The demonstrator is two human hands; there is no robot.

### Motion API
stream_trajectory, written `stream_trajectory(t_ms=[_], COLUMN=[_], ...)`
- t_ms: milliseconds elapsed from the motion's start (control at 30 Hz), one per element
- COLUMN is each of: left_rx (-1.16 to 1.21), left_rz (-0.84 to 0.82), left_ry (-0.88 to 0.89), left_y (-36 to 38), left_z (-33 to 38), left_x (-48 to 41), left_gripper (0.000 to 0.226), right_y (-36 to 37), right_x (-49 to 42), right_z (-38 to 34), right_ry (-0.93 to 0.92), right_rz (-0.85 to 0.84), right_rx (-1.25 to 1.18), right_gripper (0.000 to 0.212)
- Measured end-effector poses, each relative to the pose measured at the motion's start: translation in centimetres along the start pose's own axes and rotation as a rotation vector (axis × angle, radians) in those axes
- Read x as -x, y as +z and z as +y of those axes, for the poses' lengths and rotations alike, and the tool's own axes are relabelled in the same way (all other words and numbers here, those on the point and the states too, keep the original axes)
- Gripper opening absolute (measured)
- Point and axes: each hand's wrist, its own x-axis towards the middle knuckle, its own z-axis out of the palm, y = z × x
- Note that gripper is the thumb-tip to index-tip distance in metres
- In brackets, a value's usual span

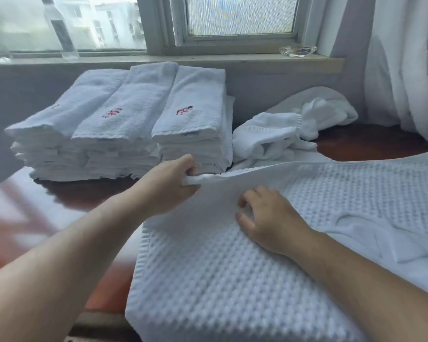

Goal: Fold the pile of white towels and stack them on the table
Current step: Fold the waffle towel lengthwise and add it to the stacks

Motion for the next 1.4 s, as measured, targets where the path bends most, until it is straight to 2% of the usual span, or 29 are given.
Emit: stream_trajectory(t_ms=[67, 100, 167, 233, 333, 400, 467, 567, 633, 767, 867, 933, 1000, 1067, 1100, 1167, 1233, 1300, 1400], left_rx=[-0.092, -0.126, -0.162, -0.186, -0.211, -0.207, -0.188, -0.161, -0.117, -0.052, -0.050, -0.070, -0.112, -0.137, -0.144, -0.171, -0.151, -0.093, 0.063], left_rz=[0.113, 0.185, 0.304, 0.385, 0.454, 0.491, 0.520, 0.510, 0.484, 0.485, 0.506, 0.502, 0.479, 0.404, 0.352, 0.238, 0.091, -0.041, -0.160], left_ry=[0.061, 0.099, 0.196, 0.289, 0.333, 0.304, 0.239, 0.157, 0.130, 0.246, 0.336, 0.349, 0.345, 0.361, 0.369, 0.375, 0.309, 0.221, -0.024], left_y=[-0.8, -1.3, -2.3, -2.7, -2.6, -2.2, -1.6, -0.4, 0.4, 1.1, 1.0, 1.1, 1.5, 1.9, 1.9, 1.7, 1.4, 0.7, -0.8], left_z=[0.3, 0.4, 0.7, 0.9, 1.0, 0.5, -0.1, -0.7, -0.8, -1.4, -1.7, -2.0, -2.3, -2.2, -2.2, -2.3, -2.4, -2.3, -1.0], left_x=[0.4, 0.5, 0.9, 1.4, 2.2, 2.9, 3.6, 4.5, 5.2, 7.5, 9.4, 10.5, 11.6, 12.3, 12.5, 12.6, 12.8, 13.2, 12.5], left_gripper=[0.024, 0.029, 0.025, 0.017, 0.014, 0.012, 0.012, 0.013, 0.014, 0.014, 0.012, 0.014, 0.020, 0.021, 0.019, 0.011, 0.021, 0.023, 0.047], right_y=[-0.2, -0.2, 0.5, 1.3, 0.9, -0.1, -0.7, -0.4, 0.4, 0.5, 0.7, 0.8, 0.6, 0.1, 0.1, -0.1, -0.3, -0.4, -0.4], right_x=[0.6, 1.0, 2.1, 2.3, 0.5, -0.3, 0.2, 3.4, 5.0, 4.4, 3.9, 4.0, 3.7, 3.3, 3.2, 3.2, 3.5, 3.9, 4.7], right_z=[-0.9, -1.5, -2.6, -3.1, -3.1, -3.3, -3.6, -3.7, -3.0, -1.8, -1.1, -1.0, -1.1, -1.3, -1.3, -1.2, -0.6, -0.1, 0.1], right_ry=[0.064, 0.096, 0.110, 0.087, 0.057, 0.013, 0.039, 0.233, 0.230, 0.186, 0.111, 0.081, 0.118, 0.182, 0.153, 0.057, 0.036, 0.086, 0.093], right_rz=[-0.025, -0.041, -0.068, -0.100, -0.148, -0.175, -0.129, -0.099, -0.163, -0.173, -0.059, 0.003, -0.066, -0.212, -0.227, -0.151, -0.097, -0.085, -0.012], right_rx=[0.067, 0.088, 0.096, 0.104, 0.055, 0.073, 0.176, 0.236, 0.198, 0.127, 0.103, 0.021, 0.028, 0.123, 0.093, -0.083, -0.194, -0.199, -0.115], right_gripper=[0.044, 0.056, 0.081, 0.088, 0.074, 0.065, 0.060, 0.074, 0.078, 0.073, 0.069, 0.058, 0.048, 0.051, 0.051, 0.054, 0.052, 0.049, 0.048])
